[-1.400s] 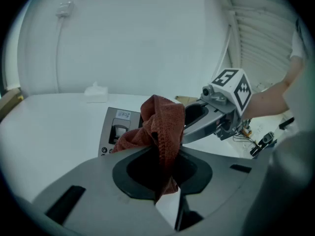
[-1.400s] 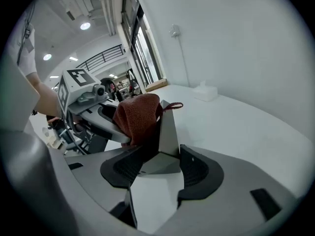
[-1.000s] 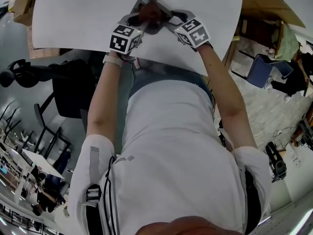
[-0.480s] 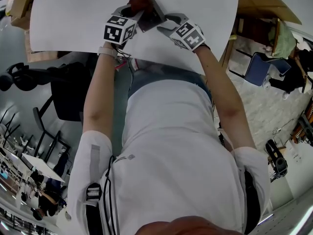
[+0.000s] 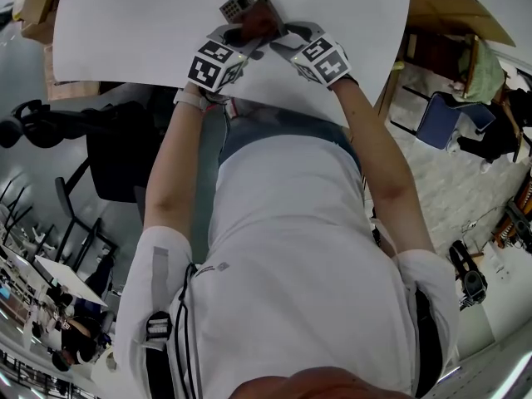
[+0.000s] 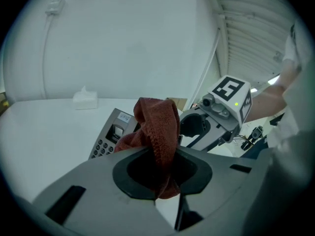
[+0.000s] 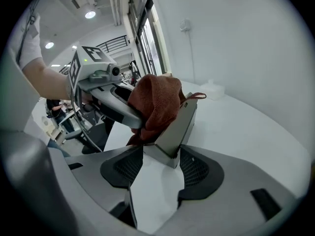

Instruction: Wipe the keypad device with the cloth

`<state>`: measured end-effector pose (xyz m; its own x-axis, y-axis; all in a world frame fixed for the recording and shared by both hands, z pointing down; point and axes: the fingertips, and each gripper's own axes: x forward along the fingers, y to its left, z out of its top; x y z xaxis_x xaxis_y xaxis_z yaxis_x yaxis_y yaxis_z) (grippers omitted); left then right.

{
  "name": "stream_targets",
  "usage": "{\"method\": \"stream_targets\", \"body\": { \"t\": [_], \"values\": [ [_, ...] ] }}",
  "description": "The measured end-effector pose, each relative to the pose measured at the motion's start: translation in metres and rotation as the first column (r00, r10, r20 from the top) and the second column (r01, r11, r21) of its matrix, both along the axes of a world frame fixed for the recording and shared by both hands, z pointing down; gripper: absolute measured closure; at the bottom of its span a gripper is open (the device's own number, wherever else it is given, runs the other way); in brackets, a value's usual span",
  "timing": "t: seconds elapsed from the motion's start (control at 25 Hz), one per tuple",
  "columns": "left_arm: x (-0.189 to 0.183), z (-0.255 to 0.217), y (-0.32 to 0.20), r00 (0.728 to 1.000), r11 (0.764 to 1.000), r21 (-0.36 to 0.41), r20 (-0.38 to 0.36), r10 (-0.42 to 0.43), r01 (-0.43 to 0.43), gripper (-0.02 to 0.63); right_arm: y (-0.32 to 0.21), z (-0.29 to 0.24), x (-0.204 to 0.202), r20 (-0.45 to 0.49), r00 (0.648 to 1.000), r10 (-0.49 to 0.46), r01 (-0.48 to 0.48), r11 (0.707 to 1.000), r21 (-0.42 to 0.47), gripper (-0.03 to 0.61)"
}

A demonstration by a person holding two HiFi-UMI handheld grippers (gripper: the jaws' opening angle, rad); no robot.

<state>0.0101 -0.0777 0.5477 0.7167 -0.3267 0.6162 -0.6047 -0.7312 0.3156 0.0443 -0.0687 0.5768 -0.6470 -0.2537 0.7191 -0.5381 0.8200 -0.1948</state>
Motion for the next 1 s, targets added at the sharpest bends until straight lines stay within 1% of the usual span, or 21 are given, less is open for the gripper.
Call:
{"method": "stream_targets", "body": {
  "t": [0.16,0.32,0.4,0.52,0.72,0.84,0.92,1.0],
  "values": [
    [0.002,0.003,0.015,0.999,1.000,-0.029,-0.032,0.006,-0.007,0.543,0.001,0.001,0.002,-0.006,1.000,0.001,-0.001,1.000,0.000,0.337],
    [0.001,0.006,0.025,0.999,0.999,-0.040,-0.045,-0.002,0.000,0.543,0.001,0.002,0.003,-0.008,1.000,0.007,-0.007,1.000,-0.001,0.337],
    [-0.007,0.006,0.027,0.999,0.999,-0.035,-0.044,-0.026,0.024,0.543,0.003,0.002,0.003,-0.011,1.000,0.006,-0.006,1.000,-0.007,0.337],
    [-0.029,0.006,0.020,0.995,0.996,-0.026,-0.042,-0.089,0.088,0.543,0.005,-0.001,0.005,-0.009,1.000,0.001,-0.001,1.000,-0.010,0.337],
    [-0.077,0.011,-0.016,0.982,0.982,0.008,0.008,-0.187,0.187,0.543,-0.002,-0.018,0.004,0.011,1.000,0.018,-0.018,1.000,0.014,0.337],
    [-0.096,0.013,-0.040,0.973,0.973,0.026,0.025,-0.228,0.227,0.543,-0.005,-0.019,0.002,0.001,1.000,0.027,-0.027,1.000,0.004,0.337],
    [-0.101,0.017,-0.050,0.975,0.976,0.033,0.048,-0.218,0.217,0.543,-0.006,-0.017,-0.001,0.005,0.999,0.043,-0.043,0.999,-0.011,0.337],
    [-0.099,0.024,-0.054,0.980,0.983,0.030,0.077,-0.182,0.180,0.543,-0.007,-0.015,-0.002,0.013,0.998,0.068,-0.068,0.997,-0.031,0.337]
  ]
}}
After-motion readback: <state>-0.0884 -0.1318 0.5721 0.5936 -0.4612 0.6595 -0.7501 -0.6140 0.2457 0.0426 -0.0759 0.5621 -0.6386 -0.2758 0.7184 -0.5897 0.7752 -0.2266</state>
